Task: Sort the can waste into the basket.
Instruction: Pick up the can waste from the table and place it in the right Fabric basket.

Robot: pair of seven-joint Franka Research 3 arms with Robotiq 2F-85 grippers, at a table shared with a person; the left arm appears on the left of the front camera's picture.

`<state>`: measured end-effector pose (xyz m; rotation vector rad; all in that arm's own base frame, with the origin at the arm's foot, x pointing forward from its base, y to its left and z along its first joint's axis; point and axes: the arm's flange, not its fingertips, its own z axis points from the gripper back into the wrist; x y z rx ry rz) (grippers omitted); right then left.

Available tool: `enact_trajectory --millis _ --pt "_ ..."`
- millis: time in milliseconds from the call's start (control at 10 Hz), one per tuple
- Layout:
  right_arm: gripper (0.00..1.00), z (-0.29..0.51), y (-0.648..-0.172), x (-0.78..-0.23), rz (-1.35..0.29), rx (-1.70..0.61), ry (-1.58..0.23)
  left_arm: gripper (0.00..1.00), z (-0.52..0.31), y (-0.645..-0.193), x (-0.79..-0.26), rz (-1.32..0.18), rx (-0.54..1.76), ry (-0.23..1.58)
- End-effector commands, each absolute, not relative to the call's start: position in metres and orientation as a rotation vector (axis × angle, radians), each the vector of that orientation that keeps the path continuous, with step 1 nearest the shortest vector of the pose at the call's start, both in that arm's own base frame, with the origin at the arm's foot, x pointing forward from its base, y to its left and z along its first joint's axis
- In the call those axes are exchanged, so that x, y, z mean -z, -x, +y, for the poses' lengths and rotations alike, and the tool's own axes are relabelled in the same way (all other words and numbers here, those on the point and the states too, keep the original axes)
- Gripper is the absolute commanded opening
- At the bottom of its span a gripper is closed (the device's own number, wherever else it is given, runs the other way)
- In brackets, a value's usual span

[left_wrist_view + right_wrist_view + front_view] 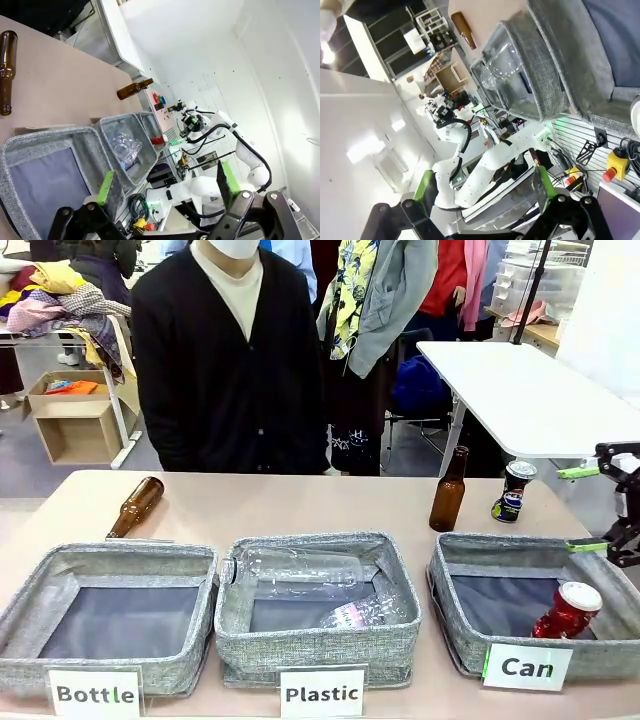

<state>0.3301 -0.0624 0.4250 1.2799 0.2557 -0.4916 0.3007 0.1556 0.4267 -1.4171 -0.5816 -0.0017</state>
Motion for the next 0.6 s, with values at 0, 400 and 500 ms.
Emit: enact_trajectory --millis 0,400,500 --pt "1.0 -0.0598 -0.3296 -0.4259 0.262 0.485 -1.284 1.0 0.1557 -0.2983 -0.4327 -0.577 -0.01 1.41" --pt "1.0 -0.0598 -0.3296 -0.4259 0.262 0.485 -1.284 1.0 0.1557 -0.2983 -0.4327 -0.577 -0.01 1.41" --pt "1.0 -0.0598 -0.3296 -0.4259 0.262 0.485 -1.284 1.0 0.1557 -0.2983 -0.4327 -0.577 -0.01 1.41"
